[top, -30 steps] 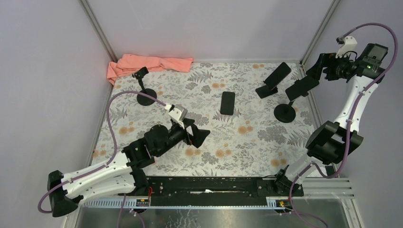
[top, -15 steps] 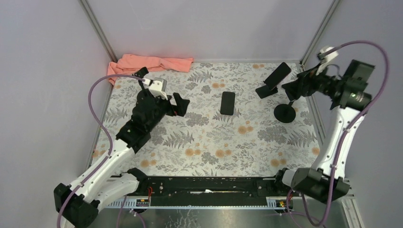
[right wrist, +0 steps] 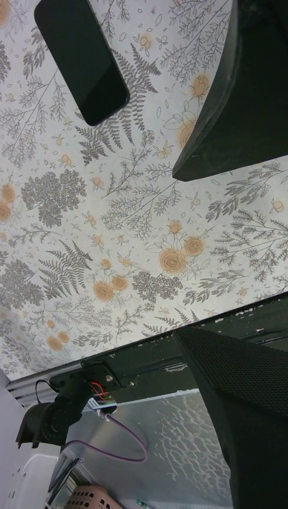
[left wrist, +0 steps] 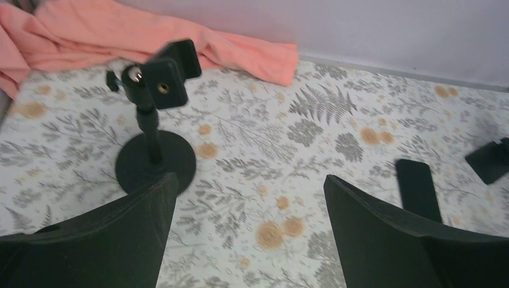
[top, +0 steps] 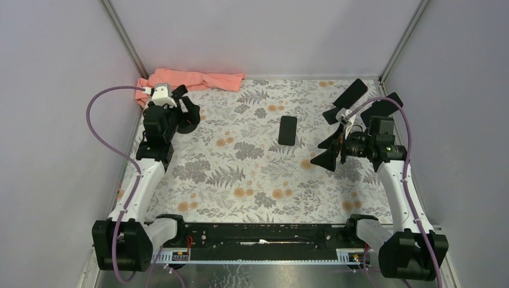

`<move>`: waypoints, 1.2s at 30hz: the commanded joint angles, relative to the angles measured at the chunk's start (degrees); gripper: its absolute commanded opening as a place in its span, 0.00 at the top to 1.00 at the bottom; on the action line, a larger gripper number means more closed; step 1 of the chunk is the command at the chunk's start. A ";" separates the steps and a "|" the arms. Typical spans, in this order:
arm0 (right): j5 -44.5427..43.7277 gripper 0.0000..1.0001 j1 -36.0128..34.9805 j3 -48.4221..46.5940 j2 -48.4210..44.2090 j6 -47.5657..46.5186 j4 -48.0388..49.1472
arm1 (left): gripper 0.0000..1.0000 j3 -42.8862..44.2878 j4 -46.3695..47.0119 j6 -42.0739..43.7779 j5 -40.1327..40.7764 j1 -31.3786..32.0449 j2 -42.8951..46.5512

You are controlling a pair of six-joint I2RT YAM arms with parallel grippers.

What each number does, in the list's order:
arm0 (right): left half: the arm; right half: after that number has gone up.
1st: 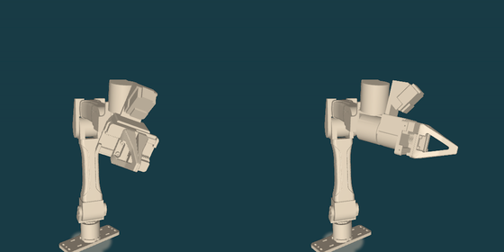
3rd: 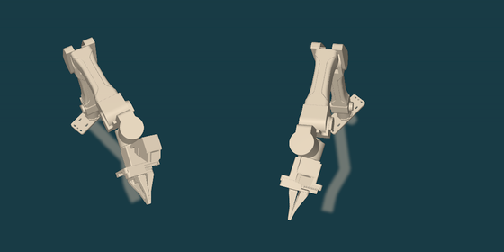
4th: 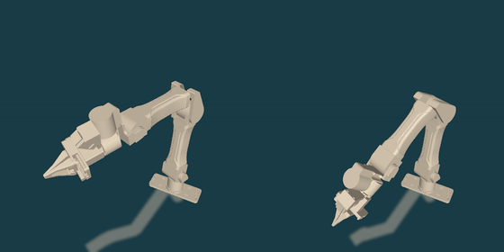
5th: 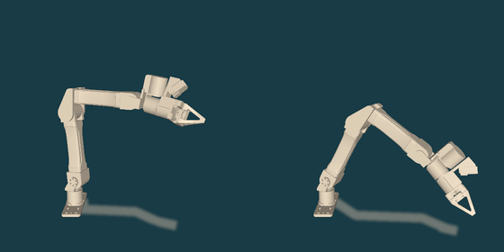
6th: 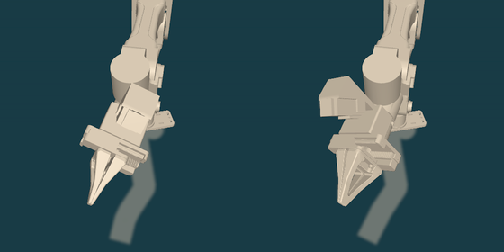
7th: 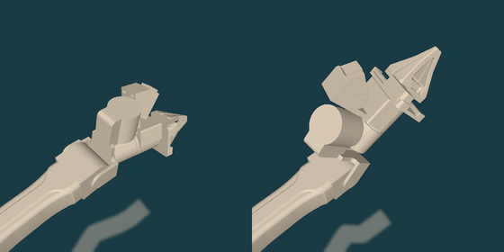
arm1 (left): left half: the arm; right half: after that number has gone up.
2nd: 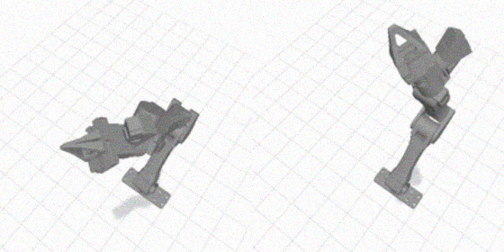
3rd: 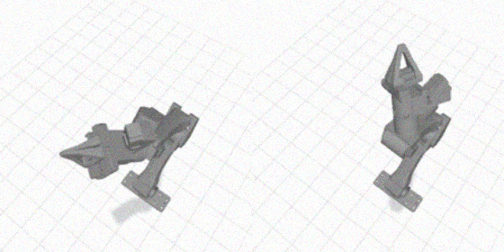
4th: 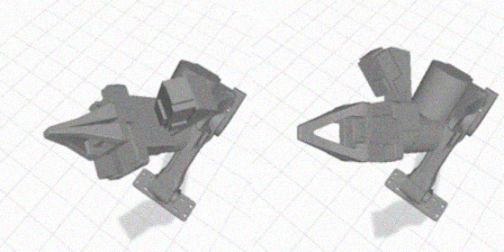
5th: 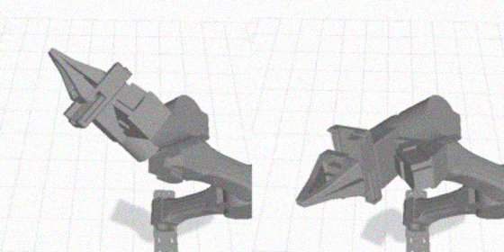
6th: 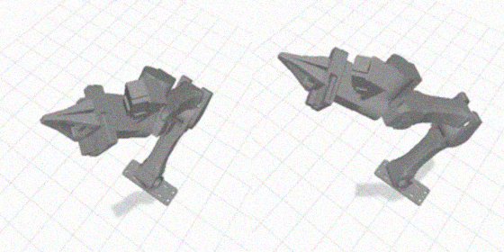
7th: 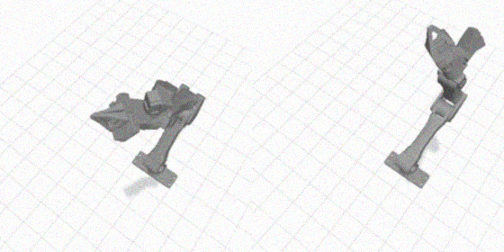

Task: Place the phone on the phone stand
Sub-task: Move the phone stand with the phone to the center of the board, then pick up the phone stand at the center of the board.

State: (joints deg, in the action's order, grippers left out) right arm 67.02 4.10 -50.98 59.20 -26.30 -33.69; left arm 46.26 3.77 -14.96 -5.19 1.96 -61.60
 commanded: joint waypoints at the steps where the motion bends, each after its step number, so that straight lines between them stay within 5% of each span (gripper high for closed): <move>1: 2.21 0.00 -0.41 1.64 -0.17 0.52 6.86 | 0.01 -1.06 11.23 7.68 -0.42 -1.86 -2.02; 15: -1.33 0.00 -0.41 3.87 -0.51 -1.52 6.39 | 0.12 -3.61 21.11 1.63 -11.01 -14.12 -12.67; 25: -1.63 0.00 -0.41 4.06 0.44 -1.89 6.21 | 0.19 -6.70 34.48 0.11 -14.79 -16.48 -22.20; 36: -1.63 0.00 -0.41 4.14 1.73 -2.06 5.97 | 0.32 -2.71 36.65 -0.97 -12.43 -17.08 -31.20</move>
State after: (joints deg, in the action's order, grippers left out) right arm 65.43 4.01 -46.98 60.45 -27.24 -28.77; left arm 40.82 35.70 -14.96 -18.96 -14.57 -89.89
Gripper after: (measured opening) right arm 0.994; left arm 0.686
